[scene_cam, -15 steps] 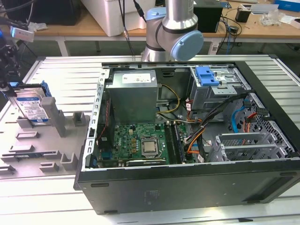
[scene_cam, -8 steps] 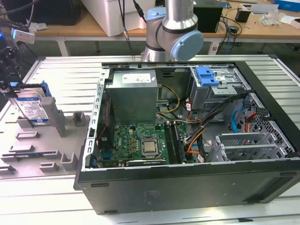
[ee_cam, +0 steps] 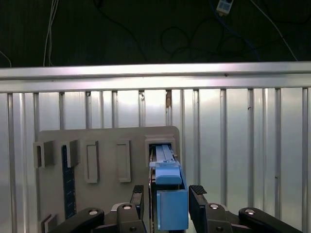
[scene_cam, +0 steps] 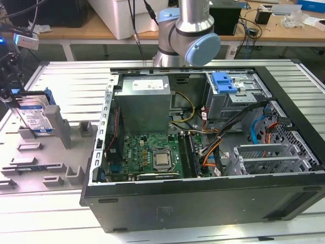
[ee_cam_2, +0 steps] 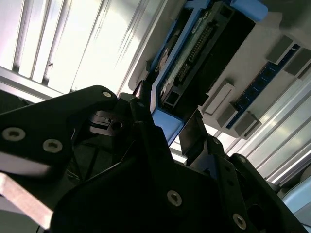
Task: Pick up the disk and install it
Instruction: 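Pick up the disk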
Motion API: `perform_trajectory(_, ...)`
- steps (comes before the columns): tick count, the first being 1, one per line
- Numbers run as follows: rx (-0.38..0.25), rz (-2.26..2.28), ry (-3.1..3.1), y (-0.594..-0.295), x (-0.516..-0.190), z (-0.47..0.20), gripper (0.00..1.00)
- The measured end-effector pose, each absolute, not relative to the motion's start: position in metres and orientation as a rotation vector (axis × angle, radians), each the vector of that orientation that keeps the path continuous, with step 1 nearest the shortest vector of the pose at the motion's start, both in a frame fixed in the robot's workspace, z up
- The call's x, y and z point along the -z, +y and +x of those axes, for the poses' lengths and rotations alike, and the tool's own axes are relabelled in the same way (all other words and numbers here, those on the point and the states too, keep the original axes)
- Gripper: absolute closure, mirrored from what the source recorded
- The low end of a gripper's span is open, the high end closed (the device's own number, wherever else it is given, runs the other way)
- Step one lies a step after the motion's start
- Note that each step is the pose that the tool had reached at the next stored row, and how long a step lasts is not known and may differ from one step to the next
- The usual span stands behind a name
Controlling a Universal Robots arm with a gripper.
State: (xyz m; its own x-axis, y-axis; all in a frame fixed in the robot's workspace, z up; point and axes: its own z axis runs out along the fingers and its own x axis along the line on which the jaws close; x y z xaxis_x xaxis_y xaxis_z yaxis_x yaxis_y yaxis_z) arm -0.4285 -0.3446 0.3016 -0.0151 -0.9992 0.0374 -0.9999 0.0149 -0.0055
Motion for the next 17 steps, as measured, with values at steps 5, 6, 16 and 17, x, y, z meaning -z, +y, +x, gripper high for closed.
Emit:
perform_trajectory(5,-0.047,2.189,-2.222,-0.3446,-0.3004,-0.4284,0.50)
perform_trajectory(6,-0.047,2.188,-2.222,-0.3446,-0.2999,-0.4285,0.50)
perform_trajectory(16,-0.047,2.188,-2.222,-0.3446,-0.2984,-0.4285,0.50)
perform_trajectory(17,-0.047,2.188,-2.222,-0.3446,-0.2983,-0.4285,0.50)
